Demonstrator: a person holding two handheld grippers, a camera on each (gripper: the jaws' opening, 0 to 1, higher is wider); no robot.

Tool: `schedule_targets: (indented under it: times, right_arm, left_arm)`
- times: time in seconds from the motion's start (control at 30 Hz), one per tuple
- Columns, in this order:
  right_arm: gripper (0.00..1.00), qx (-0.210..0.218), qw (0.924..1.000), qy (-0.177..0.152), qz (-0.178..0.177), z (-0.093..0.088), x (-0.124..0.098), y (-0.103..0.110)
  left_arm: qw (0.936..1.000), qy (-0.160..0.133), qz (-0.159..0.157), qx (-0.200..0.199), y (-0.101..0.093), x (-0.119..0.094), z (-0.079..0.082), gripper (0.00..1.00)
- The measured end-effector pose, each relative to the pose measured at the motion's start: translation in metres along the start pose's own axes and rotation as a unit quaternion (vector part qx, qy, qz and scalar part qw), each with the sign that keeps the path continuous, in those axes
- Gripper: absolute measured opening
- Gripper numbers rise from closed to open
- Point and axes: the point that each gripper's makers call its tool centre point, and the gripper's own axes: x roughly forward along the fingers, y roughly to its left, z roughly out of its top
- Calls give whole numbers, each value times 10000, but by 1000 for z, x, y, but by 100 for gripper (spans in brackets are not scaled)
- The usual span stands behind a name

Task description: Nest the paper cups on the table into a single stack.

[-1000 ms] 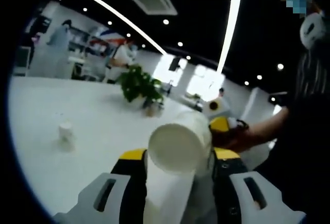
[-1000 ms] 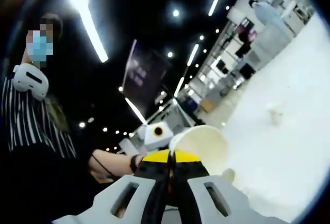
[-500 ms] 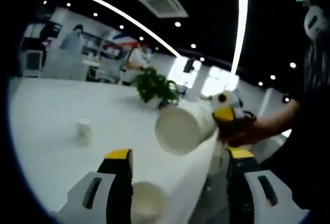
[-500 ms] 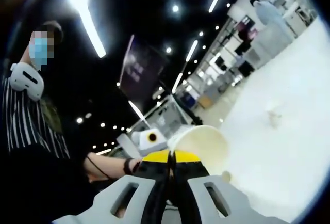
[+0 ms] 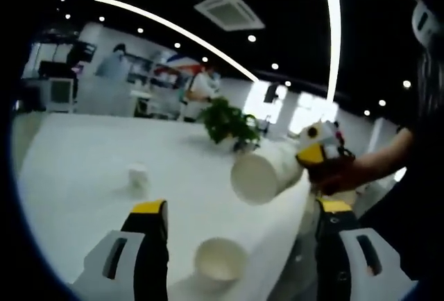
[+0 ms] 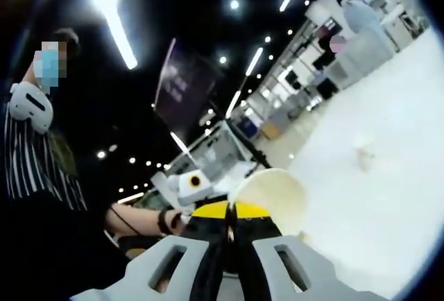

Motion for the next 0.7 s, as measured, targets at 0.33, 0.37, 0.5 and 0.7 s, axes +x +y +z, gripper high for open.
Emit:
schedule_targets:
  times: [0.33, 0.37, 0.5, 0.7]
  right_arm:
    - [0, -235, 9972, 653, -272, -5, 6, -8]
    - [0, -327, 9969, 663, -254, -4, 8, -7]
    - [0, -488, 9949, 820, -320, -1, 12, -6]
    - [0, -879, 9866, 1279, -511, 3, 19, -10]
  left_arm:
    - [9992, -31, 285, 278, 16, -5, 3, 99]
    - [9992, -35, 285, 288, 16, -7, 3, 99]
    - [9989, -10, 351, 314, 20, -13, 0, 99]
    - [9978, -127, 525, 380, 30, -23, 4, 99]
